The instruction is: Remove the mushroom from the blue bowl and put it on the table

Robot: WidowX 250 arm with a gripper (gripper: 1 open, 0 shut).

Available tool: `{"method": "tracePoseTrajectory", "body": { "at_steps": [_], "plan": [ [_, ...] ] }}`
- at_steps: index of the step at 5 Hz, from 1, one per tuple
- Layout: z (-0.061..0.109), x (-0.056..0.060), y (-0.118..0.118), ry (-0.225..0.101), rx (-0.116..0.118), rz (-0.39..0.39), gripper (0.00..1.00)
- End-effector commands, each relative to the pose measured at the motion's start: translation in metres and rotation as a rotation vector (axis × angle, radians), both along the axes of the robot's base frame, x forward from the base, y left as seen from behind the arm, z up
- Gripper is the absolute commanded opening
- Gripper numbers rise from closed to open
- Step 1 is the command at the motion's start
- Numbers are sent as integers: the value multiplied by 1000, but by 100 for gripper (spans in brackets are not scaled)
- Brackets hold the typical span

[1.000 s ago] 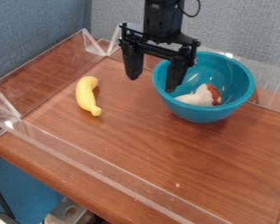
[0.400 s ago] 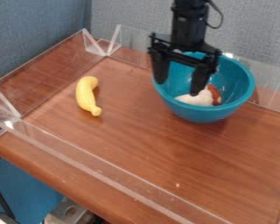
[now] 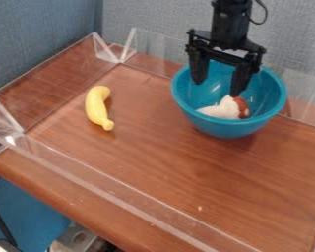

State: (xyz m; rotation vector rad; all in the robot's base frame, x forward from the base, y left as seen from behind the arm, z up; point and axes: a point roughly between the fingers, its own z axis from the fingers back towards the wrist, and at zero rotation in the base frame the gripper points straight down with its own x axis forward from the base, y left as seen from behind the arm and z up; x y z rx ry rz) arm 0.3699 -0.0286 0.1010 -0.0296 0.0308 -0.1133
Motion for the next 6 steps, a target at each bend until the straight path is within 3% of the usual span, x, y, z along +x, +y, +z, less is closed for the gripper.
{"method": "tracePoseTrajectory", "body": {
  "at_steps": [1, 4, 6],
  "plan": [
    [21, 18, 9, -81, 0, 7, 100],
    [26, 34, 14, -110, 1, -7, 100],
    [22, 40, 11, -108, 2, -25, 100]
  ]
}}
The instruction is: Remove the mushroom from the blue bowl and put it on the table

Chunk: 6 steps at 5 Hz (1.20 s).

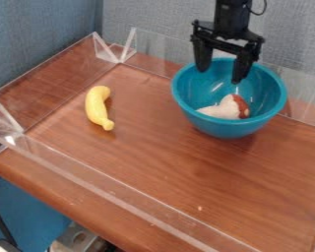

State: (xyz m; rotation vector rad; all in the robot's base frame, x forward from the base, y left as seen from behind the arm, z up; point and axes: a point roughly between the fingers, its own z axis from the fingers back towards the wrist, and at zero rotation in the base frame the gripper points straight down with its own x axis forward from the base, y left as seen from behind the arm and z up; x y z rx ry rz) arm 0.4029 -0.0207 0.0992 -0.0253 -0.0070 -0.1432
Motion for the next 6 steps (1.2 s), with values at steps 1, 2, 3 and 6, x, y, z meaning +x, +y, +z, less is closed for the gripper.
{"method": "tracePoseTrajectory", "body": {
  "at_steps": [1, 2, 3, 6],
  "plan": [
    [22, 9, 1, -69, -1, -5, 100],
    [23, 10, -1, -72, -2, -12, 100],
    [25, 11, -2, -77, -3, -18, 100],
    [20, 10, -11, -70, -6, -48, 100]
  ]
}}
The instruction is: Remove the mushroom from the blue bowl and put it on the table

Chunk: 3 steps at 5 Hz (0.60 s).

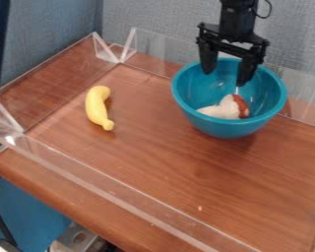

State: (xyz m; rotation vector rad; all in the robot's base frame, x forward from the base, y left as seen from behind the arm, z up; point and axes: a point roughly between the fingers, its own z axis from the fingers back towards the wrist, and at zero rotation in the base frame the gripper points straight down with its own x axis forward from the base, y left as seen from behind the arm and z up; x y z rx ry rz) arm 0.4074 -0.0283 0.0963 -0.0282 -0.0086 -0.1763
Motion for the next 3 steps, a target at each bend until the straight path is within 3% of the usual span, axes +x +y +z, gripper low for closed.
{"method": "tracePoseTrajectory", "body": {
  "at_steps": [1, 3],
  "plan": [
    [21, 3, -6, -65, -6, -27, 100],
    [17, -3, -8, -65, -8, -50, 100]
  ]
}}
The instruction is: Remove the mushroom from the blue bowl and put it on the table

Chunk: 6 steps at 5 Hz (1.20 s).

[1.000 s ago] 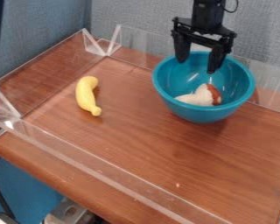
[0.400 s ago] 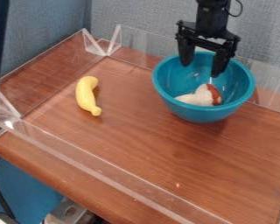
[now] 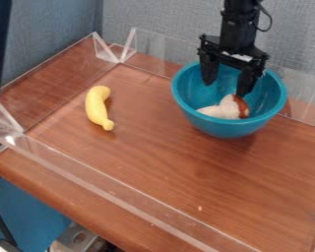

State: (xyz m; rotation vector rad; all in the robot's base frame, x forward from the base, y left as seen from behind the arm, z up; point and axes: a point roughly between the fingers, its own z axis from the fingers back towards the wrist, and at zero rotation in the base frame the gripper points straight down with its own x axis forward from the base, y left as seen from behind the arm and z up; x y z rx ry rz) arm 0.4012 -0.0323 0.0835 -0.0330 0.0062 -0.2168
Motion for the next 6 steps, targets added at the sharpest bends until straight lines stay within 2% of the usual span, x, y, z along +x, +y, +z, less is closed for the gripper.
{"method": "tracePoseTrajectory", "body": {
  "at_steps": [1, 3, 5, 6],
  "plan": [
    [18, 6, -1, -64, -7, -17, 100],
    [-4, 11, 4, -38, -8, -28, 100],
    [-17, 17, 12, -23, -2, -35, 100],
    [-18, 17, 18, -23, 3, -34, 0]
  ]
}}
